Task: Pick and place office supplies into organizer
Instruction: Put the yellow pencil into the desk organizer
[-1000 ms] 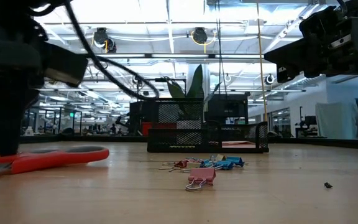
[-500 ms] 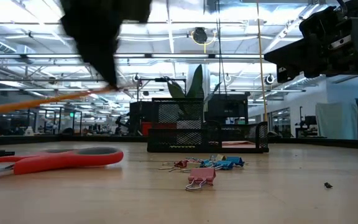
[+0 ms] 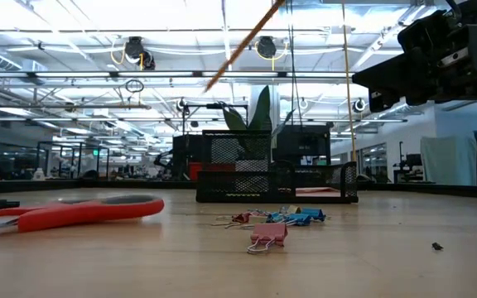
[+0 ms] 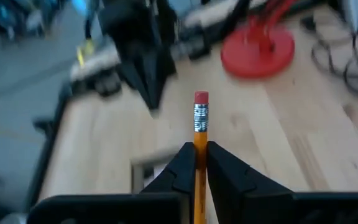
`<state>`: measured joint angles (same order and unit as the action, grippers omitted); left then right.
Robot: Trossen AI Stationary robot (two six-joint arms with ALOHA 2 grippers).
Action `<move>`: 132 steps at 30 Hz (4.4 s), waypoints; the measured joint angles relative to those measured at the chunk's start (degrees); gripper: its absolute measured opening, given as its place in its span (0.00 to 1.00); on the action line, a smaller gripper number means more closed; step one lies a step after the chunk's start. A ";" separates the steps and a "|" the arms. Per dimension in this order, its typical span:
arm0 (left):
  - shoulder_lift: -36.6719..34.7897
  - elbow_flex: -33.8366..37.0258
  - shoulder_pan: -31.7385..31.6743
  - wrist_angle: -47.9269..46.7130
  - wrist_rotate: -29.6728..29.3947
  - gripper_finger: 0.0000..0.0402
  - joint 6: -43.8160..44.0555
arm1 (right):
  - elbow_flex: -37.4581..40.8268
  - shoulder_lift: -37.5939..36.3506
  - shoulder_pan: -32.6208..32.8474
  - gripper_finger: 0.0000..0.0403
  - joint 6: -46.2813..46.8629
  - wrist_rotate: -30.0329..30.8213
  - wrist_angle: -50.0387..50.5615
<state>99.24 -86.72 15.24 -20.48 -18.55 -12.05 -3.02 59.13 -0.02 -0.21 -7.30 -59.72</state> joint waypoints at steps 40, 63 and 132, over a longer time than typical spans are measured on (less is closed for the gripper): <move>-0.07 17.11 -24.40 22.12 32.66 0.08 -1.62 | 0.00 0.00 0.01 0.01 4.09 -0.23 -0.28; -0.04 29.92 -25.72 34.67 29.14 0.08 6.47 | -0.01 0.00 0.02 0.01 4.09 -0.23 -0.24; -7.64 25.14 21.86 -16.94 -1.38 0.46 65.90 | 0.01 0.20 0.01 0.01 5.12 2.87 3.28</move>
<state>91.60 -61.58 37.11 -37.41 -19.93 53.85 -3.01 59.33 -0.01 4.91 -4.43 -56.44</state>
